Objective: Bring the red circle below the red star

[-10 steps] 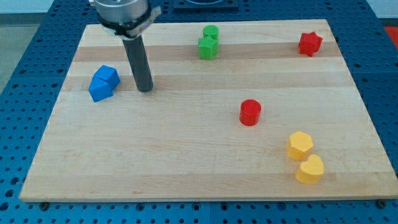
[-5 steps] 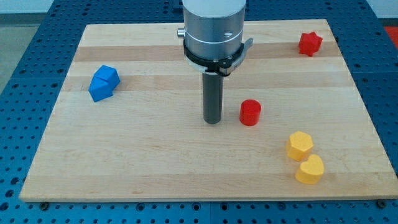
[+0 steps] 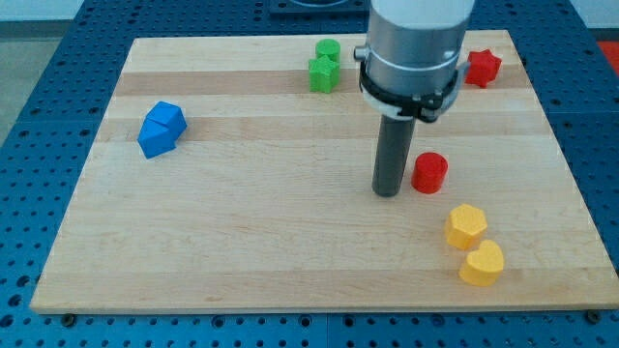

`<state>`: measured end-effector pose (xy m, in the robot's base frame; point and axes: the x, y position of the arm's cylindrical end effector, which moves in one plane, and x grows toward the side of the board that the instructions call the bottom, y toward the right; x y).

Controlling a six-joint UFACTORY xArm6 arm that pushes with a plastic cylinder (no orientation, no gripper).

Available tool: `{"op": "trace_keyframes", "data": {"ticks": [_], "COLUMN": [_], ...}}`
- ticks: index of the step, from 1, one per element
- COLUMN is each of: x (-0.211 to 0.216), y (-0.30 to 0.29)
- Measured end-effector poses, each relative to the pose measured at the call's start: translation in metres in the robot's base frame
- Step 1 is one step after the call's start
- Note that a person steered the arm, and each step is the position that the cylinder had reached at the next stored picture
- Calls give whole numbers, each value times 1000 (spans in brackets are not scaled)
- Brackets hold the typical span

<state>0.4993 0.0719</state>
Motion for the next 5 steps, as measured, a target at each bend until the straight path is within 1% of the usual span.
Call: {"op": "trace_keyframes", "data": {"ticks": [1,2,3,4,5], "x": [12,-34,-110,-111,-94], "y": [10,46,67,67,59]}}
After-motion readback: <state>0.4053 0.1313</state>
